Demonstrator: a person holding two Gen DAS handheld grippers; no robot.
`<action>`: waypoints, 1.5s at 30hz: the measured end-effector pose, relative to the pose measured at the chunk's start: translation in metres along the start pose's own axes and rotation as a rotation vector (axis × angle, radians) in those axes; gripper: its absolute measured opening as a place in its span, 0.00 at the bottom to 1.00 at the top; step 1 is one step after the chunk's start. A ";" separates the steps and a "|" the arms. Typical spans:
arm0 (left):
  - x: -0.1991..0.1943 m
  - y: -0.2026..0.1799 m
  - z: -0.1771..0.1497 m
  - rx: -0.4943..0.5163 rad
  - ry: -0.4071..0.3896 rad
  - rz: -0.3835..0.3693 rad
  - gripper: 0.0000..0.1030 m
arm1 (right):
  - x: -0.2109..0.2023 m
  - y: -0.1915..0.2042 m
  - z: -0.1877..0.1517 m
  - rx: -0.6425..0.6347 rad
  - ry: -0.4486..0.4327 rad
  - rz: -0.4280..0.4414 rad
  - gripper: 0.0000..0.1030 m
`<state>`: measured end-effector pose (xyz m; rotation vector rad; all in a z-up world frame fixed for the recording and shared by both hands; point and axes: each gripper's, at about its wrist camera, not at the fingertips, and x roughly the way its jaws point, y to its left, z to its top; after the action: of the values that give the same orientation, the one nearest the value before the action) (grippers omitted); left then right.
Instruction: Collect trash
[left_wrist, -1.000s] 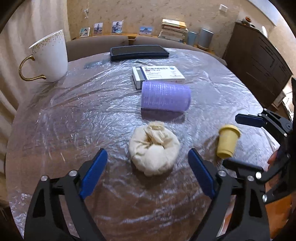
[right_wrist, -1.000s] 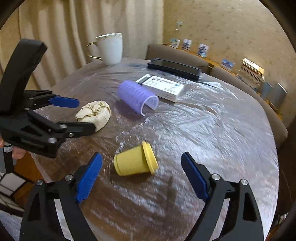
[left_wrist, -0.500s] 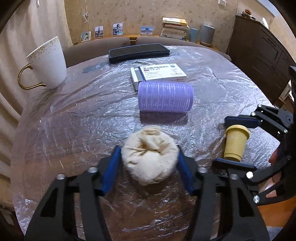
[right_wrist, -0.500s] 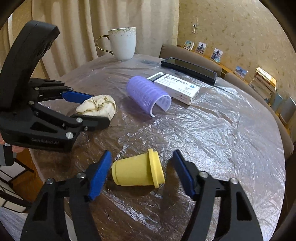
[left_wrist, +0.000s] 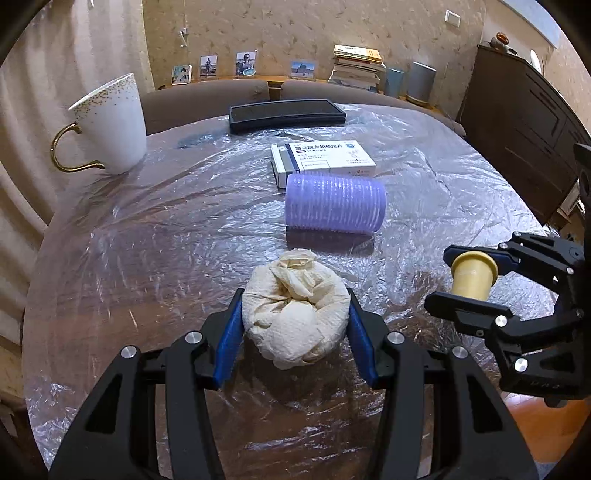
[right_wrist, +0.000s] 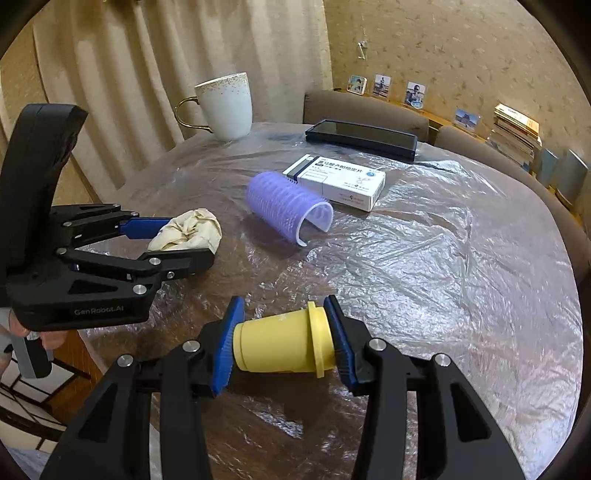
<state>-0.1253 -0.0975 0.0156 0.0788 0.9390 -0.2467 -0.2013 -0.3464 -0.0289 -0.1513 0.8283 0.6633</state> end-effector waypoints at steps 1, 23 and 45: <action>-0.001 0.000 -0.001 -0.003 -0.002 0.001 0.51 | 0.000 0.000 0.000 0.017 0.002 0.000 0.43; -0.035 0.006 -0.023 -0.032 -0.051 -0.052 0.51 | -0.017 0.018 -0.012 0.178 -0.004 -0.034 0.43; -0.076 0.009 -0.066 0.046 -0.065 -0.111 0.51 | -0.045 0.060 -0.039 0.267 -0.038 -0.111 0.43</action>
<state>-0.2179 -0.0644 0.0374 0.0602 0.8747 -0.3718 -0.2843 -0.3355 -0.0157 0.0564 0.8575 0.4450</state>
